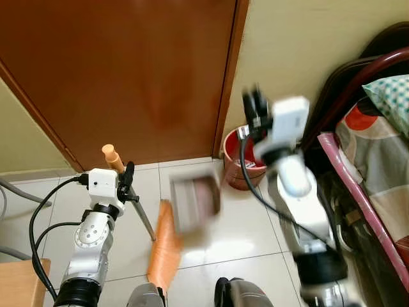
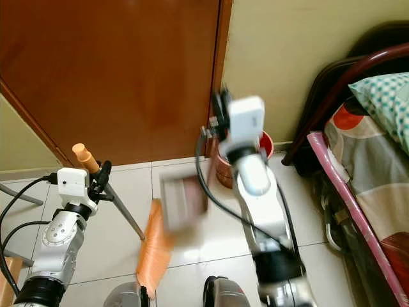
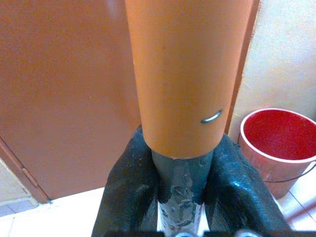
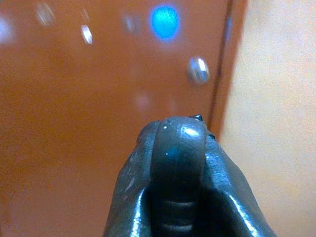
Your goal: Sweep floor
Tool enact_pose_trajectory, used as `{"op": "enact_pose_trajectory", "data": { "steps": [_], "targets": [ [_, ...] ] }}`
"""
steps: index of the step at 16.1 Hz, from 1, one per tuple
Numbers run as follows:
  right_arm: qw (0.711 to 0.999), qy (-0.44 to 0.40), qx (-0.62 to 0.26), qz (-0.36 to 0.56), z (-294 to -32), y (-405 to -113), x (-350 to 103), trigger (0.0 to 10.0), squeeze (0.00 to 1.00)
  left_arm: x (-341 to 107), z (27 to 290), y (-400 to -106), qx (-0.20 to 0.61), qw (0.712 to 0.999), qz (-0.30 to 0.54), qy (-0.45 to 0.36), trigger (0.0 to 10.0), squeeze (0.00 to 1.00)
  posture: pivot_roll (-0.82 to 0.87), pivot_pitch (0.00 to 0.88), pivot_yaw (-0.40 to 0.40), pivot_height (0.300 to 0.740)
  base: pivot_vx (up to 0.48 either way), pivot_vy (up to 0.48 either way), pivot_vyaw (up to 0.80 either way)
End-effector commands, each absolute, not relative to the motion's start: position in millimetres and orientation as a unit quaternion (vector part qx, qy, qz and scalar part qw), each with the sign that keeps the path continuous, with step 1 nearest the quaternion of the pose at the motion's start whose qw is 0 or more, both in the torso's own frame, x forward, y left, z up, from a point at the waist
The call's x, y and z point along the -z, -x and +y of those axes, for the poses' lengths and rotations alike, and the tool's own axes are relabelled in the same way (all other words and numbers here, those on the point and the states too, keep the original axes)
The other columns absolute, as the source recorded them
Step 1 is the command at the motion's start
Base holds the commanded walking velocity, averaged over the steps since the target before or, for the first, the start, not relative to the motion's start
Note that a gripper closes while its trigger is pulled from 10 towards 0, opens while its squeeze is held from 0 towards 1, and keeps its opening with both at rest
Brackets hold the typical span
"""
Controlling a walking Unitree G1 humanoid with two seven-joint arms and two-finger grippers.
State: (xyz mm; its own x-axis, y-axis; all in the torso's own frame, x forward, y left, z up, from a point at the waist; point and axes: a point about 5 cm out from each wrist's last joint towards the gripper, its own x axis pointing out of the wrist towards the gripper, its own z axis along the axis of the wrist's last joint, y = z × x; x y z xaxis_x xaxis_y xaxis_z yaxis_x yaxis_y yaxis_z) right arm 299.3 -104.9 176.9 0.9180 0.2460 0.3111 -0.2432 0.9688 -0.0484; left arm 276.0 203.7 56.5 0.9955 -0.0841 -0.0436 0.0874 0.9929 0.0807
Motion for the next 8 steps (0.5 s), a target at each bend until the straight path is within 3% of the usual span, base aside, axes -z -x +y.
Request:
{"op": "enact_pose_trajectory", "data": {
  "steps": [1, 4, 6, 8],
  "targets": [
    [0.987, -0.006, -0.091, -0.132, -117, -297, -165, 10.0, 0.0, -36, 219, -262, 0.021, 0.994, 0.082, -0.067, 10.0, 0.0, 0.0, 0.102, -0.028, 0.74, 0.0, 0.0, 0.0],
    [0.998, -0.031, -0.005, -0.046, -149, -290, -126, 10.0, 0.0, -40, 219, -262, 0.028, 0.995, 0.067, -0.065, 10.0, 0.0, 0.0, 0.103, -0.029, 0.74, 0.0, 0.0, 0.0],
    [0.998, -0.044, 0.033, -0.011, -166, -287, -111, 10.0, 0.0, -42, 220, -263, 0.027, 0.996, 0.06, -0.066, 10.0, 0.0, 0.0, 0.102, -0.027, 0.74, 0.0, 0.0, -0.45],
    [0.998, -0.041, 0.045, -0.003, -174, -286, -106, 10.0, 0.0, -43, 222, -264, 0.022, 0.995, 0.058, -0.072, 10.0, 0.0, 0.01, 0.099, -0.024, 0.74, 0.251, 0.0, -0.8]
  ]
}}
